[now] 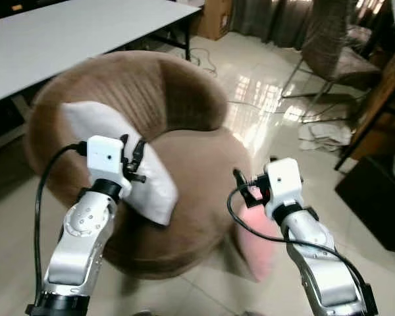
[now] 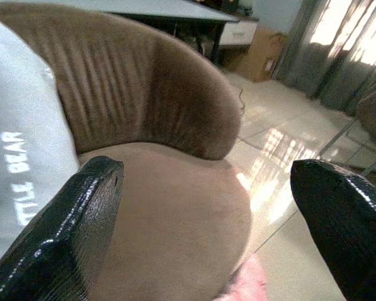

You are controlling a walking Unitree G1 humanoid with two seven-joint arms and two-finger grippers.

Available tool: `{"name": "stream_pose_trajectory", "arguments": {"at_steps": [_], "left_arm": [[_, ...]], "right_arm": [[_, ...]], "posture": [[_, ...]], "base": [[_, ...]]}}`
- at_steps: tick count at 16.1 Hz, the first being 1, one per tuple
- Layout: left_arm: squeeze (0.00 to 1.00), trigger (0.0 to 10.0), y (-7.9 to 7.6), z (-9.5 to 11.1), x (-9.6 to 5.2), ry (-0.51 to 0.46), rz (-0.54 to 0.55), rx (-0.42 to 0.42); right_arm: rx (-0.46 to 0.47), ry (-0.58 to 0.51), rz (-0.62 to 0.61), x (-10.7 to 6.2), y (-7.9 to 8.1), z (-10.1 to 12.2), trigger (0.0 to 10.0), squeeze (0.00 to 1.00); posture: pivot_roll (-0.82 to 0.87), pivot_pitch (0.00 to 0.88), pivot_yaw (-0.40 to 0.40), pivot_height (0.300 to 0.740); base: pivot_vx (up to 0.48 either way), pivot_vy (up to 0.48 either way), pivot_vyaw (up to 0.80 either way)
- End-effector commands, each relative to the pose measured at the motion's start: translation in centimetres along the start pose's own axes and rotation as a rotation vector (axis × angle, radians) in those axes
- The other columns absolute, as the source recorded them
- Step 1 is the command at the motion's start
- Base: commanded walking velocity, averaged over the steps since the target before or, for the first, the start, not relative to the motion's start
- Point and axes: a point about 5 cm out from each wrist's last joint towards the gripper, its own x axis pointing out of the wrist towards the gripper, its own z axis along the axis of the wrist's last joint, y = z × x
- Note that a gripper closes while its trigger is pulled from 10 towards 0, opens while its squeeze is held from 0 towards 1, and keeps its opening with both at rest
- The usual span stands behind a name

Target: Move the pillow to the sofa from floor

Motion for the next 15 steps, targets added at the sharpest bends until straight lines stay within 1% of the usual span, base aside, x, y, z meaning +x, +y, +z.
{"name": "stream_pose_trajectory", "arguments": {"at_steps": [1,3,4,15], "left_arm": [[0.00,10.0,-0.54,-0.14,0.27,0.015,-0.007,0.003],[0.00,10.0,-0.54,-0.20,0.39,0.022,-0.003,0.013],[0.00,10.0,-0.56,-0.19,0.44,0.022,-0.003,0.017],[0.00,10.0,-0.80,-0.29,0.57,0.022,-0.004,0.031]], "right_arm": [[-0.008,0.026,-0.014,-0.14,-0.68,-0.68,10.0,0.00],[-0.016,0.023,-0.005,0.01,-0.65,-0.68,10.0,0.00],[-0.017,0.021,-0.005,0.08,-0.68,-0.68,10.0,0.00],[-0.032,0.024,0.001,-0.12,-0.68,-0.97,10.0,0.00]], "posture": [[-0.05,0.020,0.014,0.740],[-0.05,0.019,0.012,0.740],[-0.05,0.019,0.012,0.740],[-0.05,0.025,0.015,0.740]], "base": [[0.000,-0.480,0.00],[0.000,-0.480,0.00],[0.000,-0.480,0.53],[0.000,-0.480,0.80]]}}
